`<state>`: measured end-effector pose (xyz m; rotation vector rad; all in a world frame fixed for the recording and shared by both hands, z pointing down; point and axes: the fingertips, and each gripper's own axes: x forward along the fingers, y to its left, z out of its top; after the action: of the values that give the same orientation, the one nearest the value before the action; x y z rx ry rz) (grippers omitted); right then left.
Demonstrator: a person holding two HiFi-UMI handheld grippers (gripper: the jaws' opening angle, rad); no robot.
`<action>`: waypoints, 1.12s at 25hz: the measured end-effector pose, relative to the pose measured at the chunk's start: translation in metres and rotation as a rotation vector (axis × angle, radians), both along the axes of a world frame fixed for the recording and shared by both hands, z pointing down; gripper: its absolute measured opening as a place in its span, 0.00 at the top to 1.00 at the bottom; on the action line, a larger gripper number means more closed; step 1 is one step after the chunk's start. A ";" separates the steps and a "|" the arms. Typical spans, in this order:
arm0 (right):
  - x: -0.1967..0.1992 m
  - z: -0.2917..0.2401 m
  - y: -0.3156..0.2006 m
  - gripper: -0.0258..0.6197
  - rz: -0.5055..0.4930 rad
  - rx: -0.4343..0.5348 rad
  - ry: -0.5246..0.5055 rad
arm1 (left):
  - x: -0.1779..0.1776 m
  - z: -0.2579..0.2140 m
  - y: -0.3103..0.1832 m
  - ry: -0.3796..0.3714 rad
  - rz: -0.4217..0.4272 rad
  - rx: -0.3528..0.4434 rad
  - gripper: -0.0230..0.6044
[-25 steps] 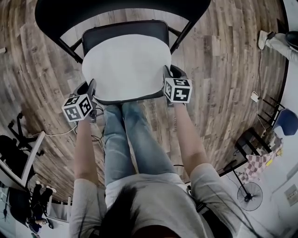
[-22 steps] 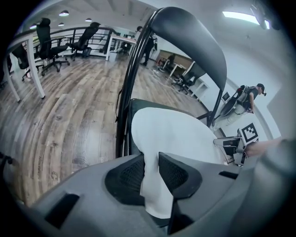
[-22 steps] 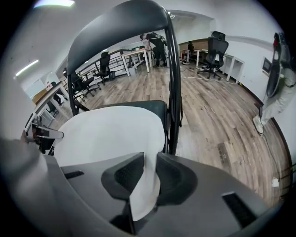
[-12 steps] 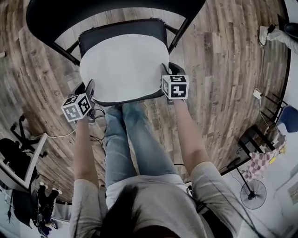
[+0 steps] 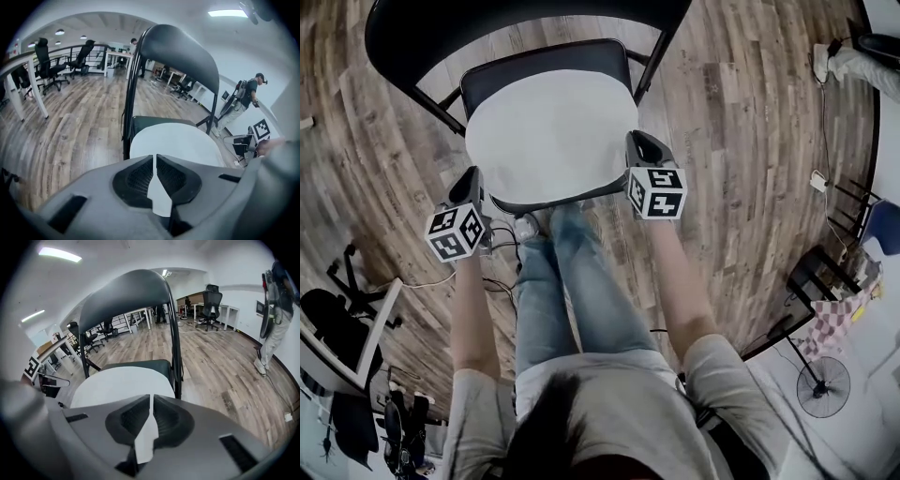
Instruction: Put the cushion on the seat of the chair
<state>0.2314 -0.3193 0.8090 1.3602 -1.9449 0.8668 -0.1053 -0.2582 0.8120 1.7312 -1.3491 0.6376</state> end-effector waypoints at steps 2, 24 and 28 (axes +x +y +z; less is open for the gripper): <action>-0.010 -0.015 0.004 0.93 0.009 0.032 -0.021 | 0.003 -0.016 -0.004 -0.004 0.043 0.049 0.93; -0.051 -0.232 0.083 0.93 0.156 0.374 -0.013 | -0.003 -0.244 0.027 -0.030 0.254 0.481 0.94; -0.056 -0.270 0.100 0.93 0.171 0.417 -0.023 | -0.009 -0.282 0.035 -0.011 0.246 0.537 0.94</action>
<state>0.1755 -0.2189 0.5386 1.7811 -2.1301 0.5697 -0.1147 -0.2234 0.5297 2.3516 -1.4110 0.4365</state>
